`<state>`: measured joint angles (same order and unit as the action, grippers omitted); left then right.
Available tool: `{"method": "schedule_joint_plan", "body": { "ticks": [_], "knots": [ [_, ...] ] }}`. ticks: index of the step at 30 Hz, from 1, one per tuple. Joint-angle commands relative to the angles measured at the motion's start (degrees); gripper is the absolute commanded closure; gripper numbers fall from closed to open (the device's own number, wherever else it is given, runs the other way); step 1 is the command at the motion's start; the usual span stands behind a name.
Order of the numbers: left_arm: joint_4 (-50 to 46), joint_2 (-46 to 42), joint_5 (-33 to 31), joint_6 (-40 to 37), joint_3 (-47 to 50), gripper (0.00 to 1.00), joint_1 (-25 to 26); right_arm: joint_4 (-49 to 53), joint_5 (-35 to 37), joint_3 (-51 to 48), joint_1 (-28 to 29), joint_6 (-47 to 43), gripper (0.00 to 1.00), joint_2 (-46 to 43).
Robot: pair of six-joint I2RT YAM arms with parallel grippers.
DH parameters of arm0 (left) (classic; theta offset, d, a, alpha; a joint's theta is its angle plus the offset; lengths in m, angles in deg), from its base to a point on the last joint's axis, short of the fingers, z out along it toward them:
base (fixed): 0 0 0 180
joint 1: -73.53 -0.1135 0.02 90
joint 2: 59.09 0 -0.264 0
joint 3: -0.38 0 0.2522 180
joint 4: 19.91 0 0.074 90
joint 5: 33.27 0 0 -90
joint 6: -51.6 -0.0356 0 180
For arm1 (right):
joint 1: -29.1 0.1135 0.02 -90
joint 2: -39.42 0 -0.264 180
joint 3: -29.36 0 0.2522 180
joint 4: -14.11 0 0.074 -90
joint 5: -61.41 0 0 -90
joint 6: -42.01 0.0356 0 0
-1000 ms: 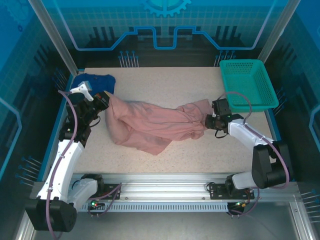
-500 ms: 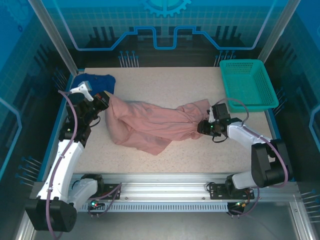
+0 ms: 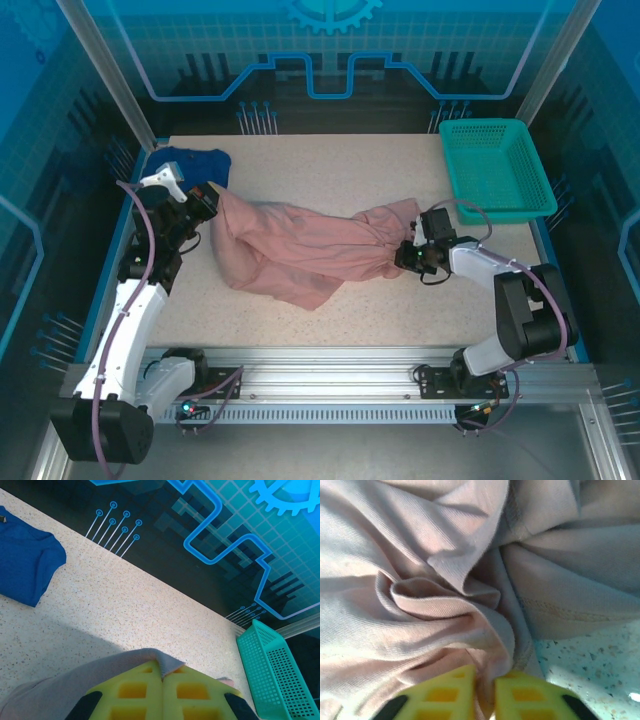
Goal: Fold the inside-out t-shirt
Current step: Flatten out the T-shirt at the center of the table.
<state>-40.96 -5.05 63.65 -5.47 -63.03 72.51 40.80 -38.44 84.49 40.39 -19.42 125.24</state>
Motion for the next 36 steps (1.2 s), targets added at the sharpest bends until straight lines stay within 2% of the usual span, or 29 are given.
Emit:
{"method": "schedule_joint_plan", "body": {
  "ticks": [1, 5, 12, 19, 23, 28, 33, 36],
  "knots": [
    [0.82, -0.5, 0.06, -1.1, 0.84, 1.0, -0.57, -2.89, -0.48, 0.97, -0.13, 0.52, 0.92, -2.46],
    [0.93, -0.52, -0.14, -1.11, 1.08, 1.0, -0.57, -2.6, 1.87, -0.07, -0.16, -0.95, 1.0, -8.92],
    [1.74, -0.66, -0.37, -0.16, 1.44, 1.0, -0.57, -2.97, -0.16, -1.62, -2.11, -4.67, 1.0, -18.07],
    [3.01, -0.32, -0.47, 1.45, 1.86, 1.0, -0.58, -6.11, -3.33, -0.78, -3.67, -5.0, 1.0, -18.89],
    [3.61, -0.1, -2.62, 2.51, -0.05, 1.0, -0.63, -7.16, -5.68, 3.94, -5.42, -4.5, 1.0, -19.39],
    [1.16, 2.34, -1.83, 3.81, -13.15, 1.0, -2.56, -2.39, -5.39, 19.72, -6.1, -5.87, 1.0, -22.11],
    [-8.59, 0.6, -3.77, -0.98, -30.44, 1.0, -4.47, 12.57, 6.63, 34.02, -6.27, -11.56, 1.0, -30.02],
    [-12.92, -0.49, -4.04, -3.65, -39.31, 1.0, -4.74, 17.01, 9.99, 39.13, -6.38, -14.61, 1.0, -35.4]
  ]
}}
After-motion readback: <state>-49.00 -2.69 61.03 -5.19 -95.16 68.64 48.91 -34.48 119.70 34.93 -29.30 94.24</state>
